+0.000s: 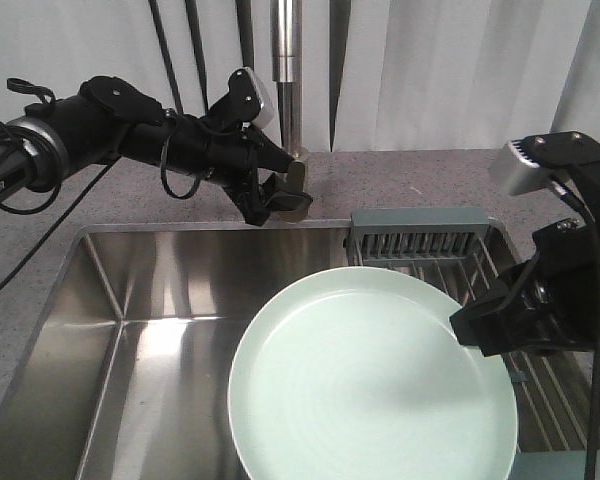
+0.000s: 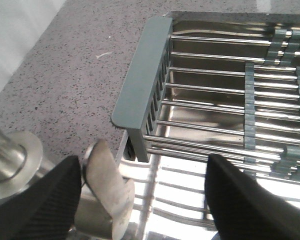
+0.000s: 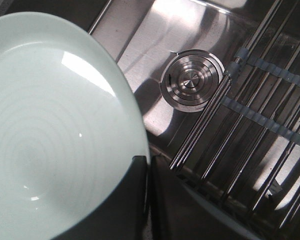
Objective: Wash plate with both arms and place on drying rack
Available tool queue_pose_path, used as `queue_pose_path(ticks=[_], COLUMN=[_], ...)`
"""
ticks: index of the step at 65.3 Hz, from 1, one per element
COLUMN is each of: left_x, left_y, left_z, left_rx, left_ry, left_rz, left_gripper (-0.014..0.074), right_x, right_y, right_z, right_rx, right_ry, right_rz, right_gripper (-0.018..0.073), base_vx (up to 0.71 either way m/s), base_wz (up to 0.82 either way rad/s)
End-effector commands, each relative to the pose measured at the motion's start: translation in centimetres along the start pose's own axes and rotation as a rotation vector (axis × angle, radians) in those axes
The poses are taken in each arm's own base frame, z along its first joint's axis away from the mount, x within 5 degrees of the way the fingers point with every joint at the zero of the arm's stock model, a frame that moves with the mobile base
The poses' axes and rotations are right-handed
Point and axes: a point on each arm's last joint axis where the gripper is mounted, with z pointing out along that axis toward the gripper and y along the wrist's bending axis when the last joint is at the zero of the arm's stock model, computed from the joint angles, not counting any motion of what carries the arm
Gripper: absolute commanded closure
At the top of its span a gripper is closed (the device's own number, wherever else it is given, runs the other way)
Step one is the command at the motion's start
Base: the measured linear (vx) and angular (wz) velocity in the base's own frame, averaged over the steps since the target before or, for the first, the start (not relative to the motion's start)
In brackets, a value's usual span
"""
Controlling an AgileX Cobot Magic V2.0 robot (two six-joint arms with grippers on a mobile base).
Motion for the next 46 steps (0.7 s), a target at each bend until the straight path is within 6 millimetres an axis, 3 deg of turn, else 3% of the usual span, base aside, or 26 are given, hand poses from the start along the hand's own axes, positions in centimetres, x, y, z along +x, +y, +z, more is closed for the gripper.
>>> queue_pose_path(ticks=[1,32,46], left_x=[-3.9,-3.3,-4.9], left_y=[-0.8,-2.5,-3.0], left_z=[-2.1,-2.5,-4.2], left_rx=[-0.006,0.169,0.135], left_ry=[-0.105,-0.021,-0.019], left_rz=[0.037,0.095,0.111], left_gripper=[0.0101,0.0108,0.0131], right_x=[-0.6,-0.6,-0.6], right_y=[0.7,0.7,0.7], right_z=[-1.1,-1.1,-1.1], right_rx=[-0.016,-0.016,-0.016], right_ry=[-0.083,-0.083,-0.083], right_rz=[-0.013,-0.013,-0.013], right_gripper=[0.0568,0.0568,0.0568], base_vx=[0.0,0.0,0.0], base_wz=[0.0,0.0,0.0])
